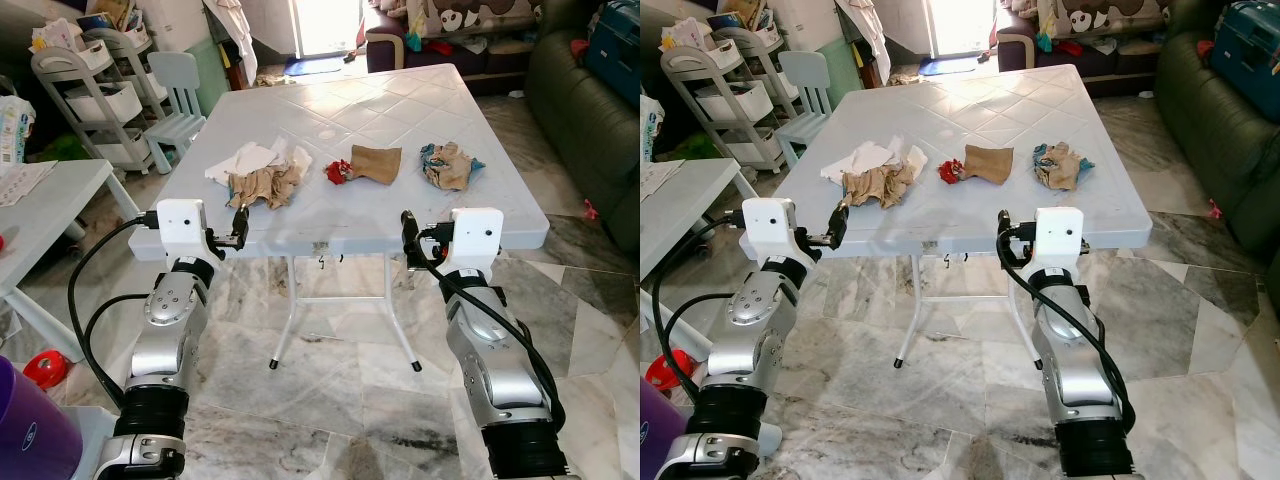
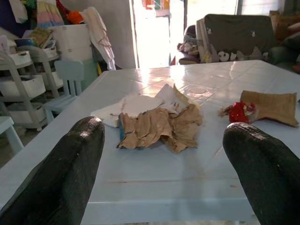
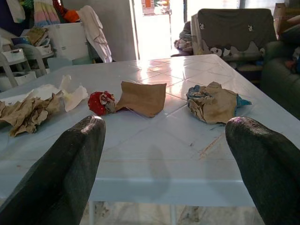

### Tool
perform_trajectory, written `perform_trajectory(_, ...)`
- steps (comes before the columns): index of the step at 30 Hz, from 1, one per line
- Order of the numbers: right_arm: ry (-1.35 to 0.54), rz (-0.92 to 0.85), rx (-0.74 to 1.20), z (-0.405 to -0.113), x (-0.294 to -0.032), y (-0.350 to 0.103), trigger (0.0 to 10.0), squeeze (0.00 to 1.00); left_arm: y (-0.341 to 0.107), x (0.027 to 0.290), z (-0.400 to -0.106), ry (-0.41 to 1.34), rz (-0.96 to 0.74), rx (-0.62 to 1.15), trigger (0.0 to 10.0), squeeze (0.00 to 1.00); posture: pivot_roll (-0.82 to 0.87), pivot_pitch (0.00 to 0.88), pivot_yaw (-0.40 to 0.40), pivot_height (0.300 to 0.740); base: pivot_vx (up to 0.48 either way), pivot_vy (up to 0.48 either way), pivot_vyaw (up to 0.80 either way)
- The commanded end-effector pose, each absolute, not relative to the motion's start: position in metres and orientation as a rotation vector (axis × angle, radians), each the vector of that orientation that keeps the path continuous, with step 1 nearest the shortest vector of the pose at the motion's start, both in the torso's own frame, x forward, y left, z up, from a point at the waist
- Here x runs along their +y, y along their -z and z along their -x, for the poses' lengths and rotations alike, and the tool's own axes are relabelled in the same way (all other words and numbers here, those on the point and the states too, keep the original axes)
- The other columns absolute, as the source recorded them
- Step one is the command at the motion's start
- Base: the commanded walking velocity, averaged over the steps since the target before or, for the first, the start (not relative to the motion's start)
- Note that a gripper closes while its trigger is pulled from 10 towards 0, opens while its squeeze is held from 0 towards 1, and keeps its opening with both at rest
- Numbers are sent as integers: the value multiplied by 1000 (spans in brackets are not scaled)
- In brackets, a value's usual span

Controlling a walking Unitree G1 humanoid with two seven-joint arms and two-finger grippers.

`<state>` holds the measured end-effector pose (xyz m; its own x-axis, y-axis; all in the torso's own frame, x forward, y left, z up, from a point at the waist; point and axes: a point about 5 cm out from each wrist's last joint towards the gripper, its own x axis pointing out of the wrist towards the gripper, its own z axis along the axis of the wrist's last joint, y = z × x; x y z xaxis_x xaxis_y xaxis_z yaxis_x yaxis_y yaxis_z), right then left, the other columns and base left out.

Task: Picking trash to rubbish bin

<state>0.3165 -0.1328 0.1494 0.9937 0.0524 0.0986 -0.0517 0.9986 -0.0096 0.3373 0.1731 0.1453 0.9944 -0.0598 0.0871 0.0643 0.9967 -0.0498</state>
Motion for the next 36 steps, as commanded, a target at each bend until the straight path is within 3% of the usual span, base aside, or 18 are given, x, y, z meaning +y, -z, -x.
perform_trajectory(1, -76, 11, -126, -317, -129, -156, 10000, 0, -144, 174, -336, 58, 51, -89, 10000, 0, -108, 0, 113, 740, 0, 0, 0)
perform_trajectory(6, -96, 20, -165, -317, -129, -161, 10000, 0, -145, 171, -335, 82, 66, -98, 10000, 0, -105, 0, 117, 740, 0, 0, 0)
perform_trajectory(14, -266, 39, -192, -308, -102, -162, 10000, 0, -150, 170, -337, 104, 51, -122, 10000, 0, -112, 0, 125, 740, 0, 0, 0)
perform_trajectory(36, -343, 59, -191, -304, -94, -161, 10000, 0, -150, 166, -338, 126, 38, -127, 10000, 0, -115, 0, 119, 740, 423, 0, 0)
